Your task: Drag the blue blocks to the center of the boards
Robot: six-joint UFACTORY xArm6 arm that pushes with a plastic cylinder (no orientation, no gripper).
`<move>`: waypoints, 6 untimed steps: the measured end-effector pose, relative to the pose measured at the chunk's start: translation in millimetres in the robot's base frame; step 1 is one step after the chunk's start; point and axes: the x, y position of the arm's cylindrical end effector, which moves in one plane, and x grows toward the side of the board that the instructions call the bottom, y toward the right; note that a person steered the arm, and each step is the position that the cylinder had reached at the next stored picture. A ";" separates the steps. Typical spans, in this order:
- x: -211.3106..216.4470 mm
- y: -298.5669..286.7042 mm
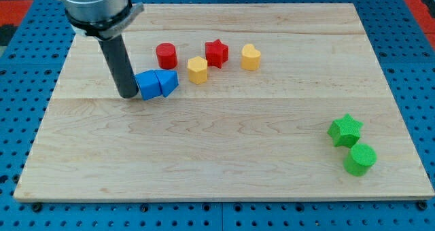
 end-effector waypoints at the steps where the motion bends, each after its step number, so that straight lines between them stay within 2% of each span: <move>1: -14.4 7.2; 2: -16.8 15.5; 3: -3.1 52.0; 4: 9.5 119.3; 6: 55.9 133.5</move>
